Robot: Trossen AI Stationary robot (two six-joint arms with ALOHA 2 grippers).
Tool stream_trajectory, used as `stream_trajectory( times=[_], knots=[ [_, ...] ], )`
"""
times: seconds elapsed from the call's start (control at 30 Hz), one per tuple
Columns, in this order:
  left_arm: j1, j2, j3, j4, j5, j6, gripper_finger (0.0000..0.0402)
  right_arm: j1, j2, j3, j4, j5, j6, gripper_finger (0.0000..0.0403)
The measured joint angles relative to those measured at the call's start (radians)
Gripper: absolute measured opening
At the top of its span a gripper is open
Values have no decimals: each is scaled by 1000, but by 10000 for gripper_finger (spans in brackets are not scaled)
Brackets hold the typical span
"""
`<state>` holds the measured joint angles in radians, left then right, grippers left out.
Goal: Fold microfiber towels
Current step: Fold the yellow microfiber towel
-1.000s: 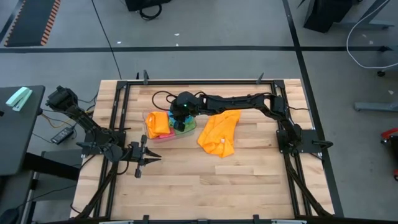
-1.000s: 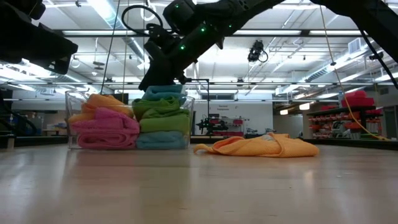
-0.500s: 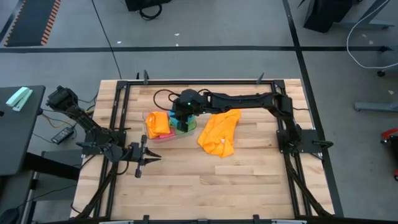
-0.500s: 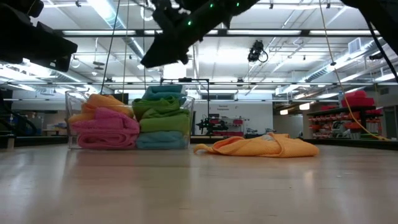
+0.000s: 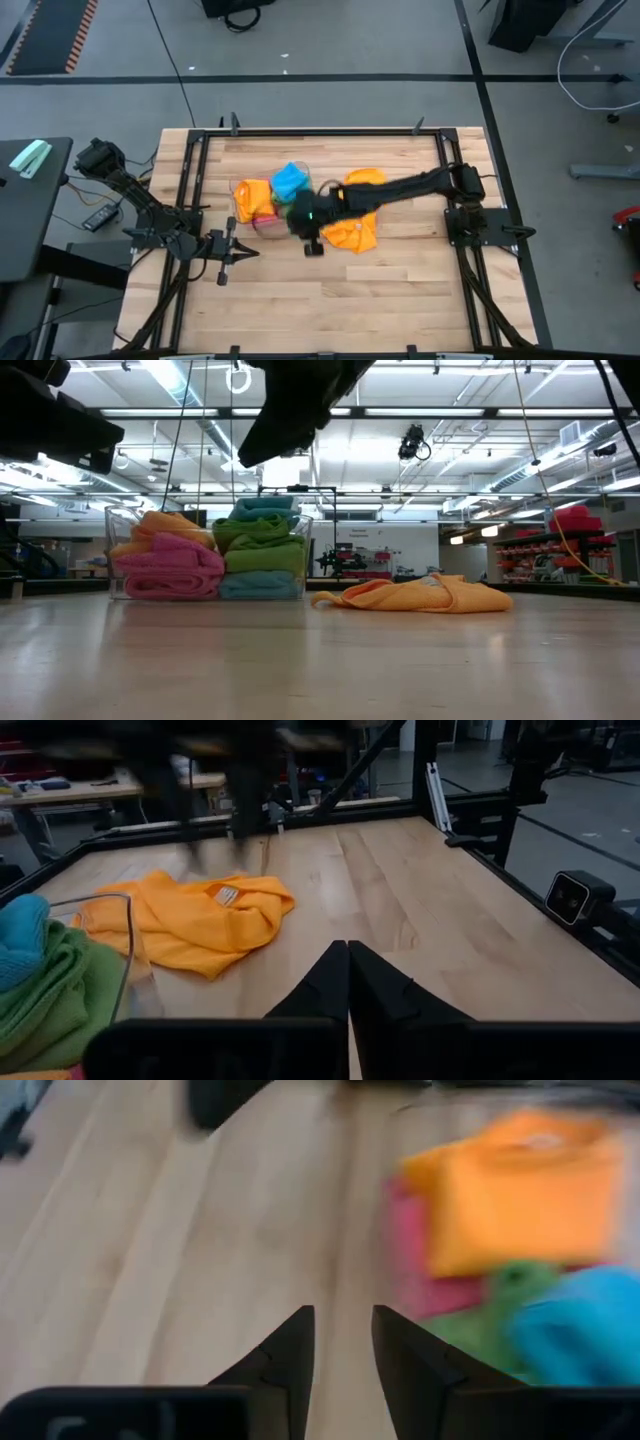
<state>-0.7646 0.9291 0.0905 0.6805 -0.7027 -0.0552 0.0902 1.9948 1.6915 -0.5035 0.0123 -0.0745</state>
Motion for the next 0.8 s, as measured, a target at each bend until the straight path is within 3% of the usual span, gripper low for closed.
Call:
stream_trajectory(
  times=[0.13, 0.57, 0.8],
  knots=[
    [26, 0, 0, 6, -11, 0, 14, 65, -1, -62, 44, 57, 4, 96],
    [107, 0, 0, 2, -15, -10, 23, 204, -86, -360, 175, 78, 123, 80],
    [107, 0, 0, 0, -15, -11, 17, 304, -201, -595, 320, 285, 214, 80]
  ],
)
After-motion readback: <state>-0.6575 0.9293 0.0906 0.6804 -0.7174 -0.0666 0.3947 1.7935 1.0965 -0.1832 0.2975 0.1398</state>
